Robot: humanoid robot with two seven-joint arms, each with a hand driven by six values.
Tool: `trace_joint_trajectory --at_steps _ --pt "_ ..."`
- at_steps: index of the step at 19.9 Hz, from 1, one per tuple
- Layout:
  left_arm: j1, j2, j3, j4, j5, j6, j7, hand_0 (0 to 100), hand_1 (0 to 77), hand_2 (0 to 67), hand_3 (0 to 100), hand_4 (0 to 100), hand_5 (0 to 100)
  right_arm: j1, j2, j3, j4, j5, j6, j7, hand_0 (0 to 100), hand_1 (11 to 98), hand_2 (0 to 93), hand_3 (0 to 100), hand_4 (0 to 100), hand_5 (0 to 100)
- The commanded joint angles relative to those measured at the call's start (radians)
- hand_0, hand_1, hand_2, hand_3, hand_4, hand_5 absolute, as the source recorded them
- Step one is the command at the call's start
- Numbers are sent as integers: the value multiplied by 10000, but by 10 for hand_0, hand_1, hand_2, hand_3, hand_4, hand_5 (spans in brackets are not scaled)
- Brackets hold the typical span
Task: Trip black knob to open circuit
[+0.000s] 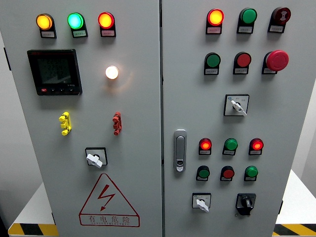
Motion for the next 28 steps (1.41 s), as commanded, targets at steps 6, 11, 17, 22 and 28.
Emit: trace_joint_trajectory --at_steps 6,11,17,22,28 --pt "0 3 1 0 0 0 0 0 33 129 214 67 16 -161 30 813 5171 -726 276 233 707 407 12 249 169 311" --pt "0 3 1 0 0 0 0 0 33 129 214 67 16 -192 30 767 8578 -680 307 202 693 440 18 315 244 395" --pt "0 3 1 0 0 0 0 0 33 129 214 67 16 -222 45 -181 11587 -649 -304 125 701 461 20 407 400 527" --pt "0 3 1 0 0 0 0 0 32 129 214 67 16 -223 45 -1041 12999 -649 -1761 110 704 505 25 525 617 704" --pt "0 -12 1 0 0 0 0 0 32 129 214 67 16 -361 76 -1841 14244 -664 -2407 -89 746 526 31 743 850 874"
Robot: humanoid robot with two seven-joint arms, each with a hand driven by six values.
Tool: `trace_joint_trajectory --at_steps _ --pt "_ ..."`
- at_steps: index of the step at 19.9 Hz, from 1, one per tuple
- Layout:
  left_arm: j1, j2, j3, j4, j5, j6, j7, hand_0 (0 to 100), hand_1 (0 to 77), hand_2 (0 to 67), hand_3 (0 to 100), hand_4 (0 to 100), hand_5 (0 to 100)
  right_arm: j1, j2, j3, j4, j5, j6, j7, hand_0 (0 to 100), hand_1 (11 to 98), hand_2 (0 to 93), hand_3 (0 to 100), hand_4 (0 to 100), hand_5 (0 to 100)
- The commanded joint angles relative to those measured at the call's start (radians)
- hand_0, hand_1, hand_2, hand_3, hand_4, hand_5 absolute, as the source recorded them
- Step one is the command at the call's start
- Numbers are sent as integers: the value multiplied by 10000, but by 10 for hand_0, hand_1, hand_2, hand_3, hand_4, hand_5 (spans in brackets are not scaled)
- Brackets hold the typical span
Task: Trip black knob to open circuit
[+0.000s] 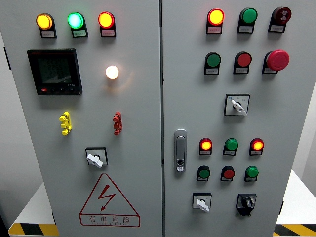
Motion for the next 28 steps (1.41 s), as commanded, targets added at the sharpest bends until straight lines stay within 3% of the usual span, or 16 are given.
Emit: trace_joint_trajectory --at_steps 1,3,4,8,9,12,15,28 --pt "-1 0 0 0 0 0 0 0 32 129 214 67 16 15 4 -149 323 -4 -145 -81 755 525 32 770 867 908" --pt "-1 0 0 0 0 0 0 0 32 129 214 67 16 214 4 -165 385 -20 -145 -249 765 525 32 803 901 980" --pt "-1 0 0 0 0 0 0 0 31 129 214 67 16 534 4 -119 340 -50 -160 -341 771 525 32 820 918 1000" --pt "-1 0 0 0 0 0 0 0 32 129 214 67 16 1057 -11 -119 -88 42 -359 -434 784 533 31 853 950 1000" --pt "-1 0 0 0 0 0 0 0 32 129 214 67 16 1150 -57 -104 -181 42 -421 -434 787 533 31 854 951 1000" --pt "-1 0 0 0 0 0 0 0 31 129 214 67 16 1579 -88 -103 -305 57 -421 -464 800 533 29 858 963 1000" --pt "-1 0 0 0 0 0 0 0 31 129 214 67 16 1978 -149 -73 -305 57 -421 -724 810 531 28 859 964 1000" --pt "-1 0 0 0 0 0 0 0 30 129 214 67 16 2194 -134 -394 155 119 -421 -1155 843 527 26 934 983 1000"
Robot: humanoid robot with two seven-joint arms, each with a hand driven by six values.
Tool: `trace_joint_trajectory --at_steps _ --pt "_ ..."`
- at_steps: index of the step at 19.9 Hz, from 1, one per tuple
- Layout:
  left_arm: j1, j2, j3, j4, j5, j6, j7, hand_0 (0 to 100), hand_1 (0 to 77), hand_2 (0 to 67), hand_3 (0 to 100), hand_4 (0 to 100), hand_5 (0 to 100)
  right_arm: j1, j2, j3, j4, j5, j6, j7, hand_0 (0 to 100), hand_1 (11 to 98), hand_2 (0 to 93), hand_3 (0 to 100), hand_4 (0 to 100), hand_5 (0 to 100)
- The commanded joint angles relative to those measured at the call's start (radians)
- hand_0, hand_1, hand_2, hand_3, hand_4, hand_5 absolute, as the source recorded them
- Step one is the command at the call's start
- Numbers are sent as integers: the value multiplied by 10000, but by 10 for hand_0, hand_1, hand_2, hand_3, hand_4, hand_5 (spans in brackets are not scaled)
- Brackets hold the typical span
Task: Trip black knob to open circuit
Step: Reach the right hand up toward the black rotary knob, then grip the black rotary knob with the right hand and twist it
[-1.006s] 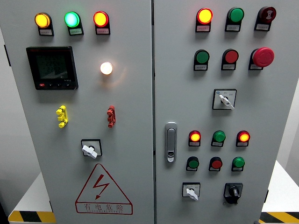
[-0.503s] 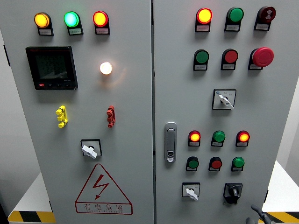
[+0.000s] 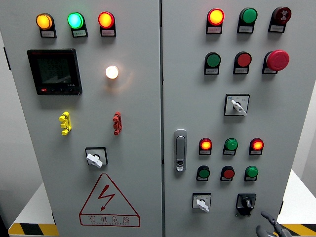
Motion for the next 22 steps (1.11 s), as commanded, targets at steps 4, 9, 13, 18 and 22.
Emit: trace_joint_trajectory --at_steps 4,9,13,18,22 --pt "0 0 0 0 0 0 0 0 30 129 214 67 16 86 52 -357 0 0 0 -74 852 527 26 938 986 1000" --pt "-15 0 0 0 0 0 0 0 33 129 214 67 16 300 68 -388 -61 0 -15 -212 862 521 26 944 986 1000" --pt "0 0 0 0 0 0 0 0 32 129 214 67 16 331 83 -388 -61 0 -15 -213 868 514 26 945 988 1000" --pt "0 0 0 0 0 0 0 0 31 129 214 67 16 270 113 -588 -77 0 -30 -213 873 510 25 949 992 1000" --pt "0 0 0 0 0 0 0 0 31 129 214 67 16 270 98 -603 -92 15 -30 -213 875 509 24 951 994 1000"
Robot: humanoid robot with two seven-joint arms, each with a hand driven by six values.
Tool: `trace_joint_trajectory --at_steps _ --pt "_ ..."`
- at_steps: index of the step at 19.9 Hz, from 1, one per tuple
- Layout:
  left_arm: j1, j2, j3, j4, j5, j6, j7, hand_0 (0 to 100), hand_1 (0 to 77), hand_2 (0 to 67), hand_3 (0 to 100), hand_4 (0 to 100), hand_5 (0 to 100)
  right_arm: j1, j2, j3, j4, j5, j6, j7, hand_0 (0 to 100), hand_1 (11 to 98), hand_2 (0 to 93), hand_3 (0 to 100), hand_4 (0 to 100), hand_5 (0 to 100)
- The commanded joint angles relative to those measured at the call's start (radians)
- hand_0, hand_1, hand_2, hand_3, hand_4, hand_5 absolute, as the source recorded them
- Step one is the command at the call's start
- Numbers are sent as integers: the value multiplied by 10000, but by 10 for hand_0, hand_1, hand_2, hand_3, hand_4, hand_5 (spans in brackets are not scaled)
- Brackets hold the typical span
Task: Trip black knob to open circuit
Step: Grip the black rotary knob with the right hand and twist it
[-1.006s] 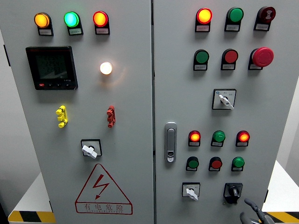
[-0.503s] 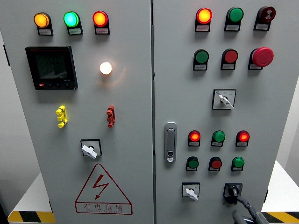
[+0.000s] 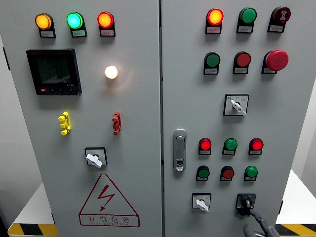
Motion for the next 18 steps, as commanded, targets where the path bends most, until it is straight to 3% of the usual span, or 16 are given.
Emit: trace_joint_trajectory --at_steps 1,18 --pt "0 -1 0 0 0 0 0 0 31 129 214 67 16 -1 -6 -23 -4 14 0 0 876 509 23 951 993 1000" --pt "0 -1 0 0 0 0 0 0 31 129 214 67 16 75 25 -269 26 14 0 -46 891 500 24 959 1000 1000"
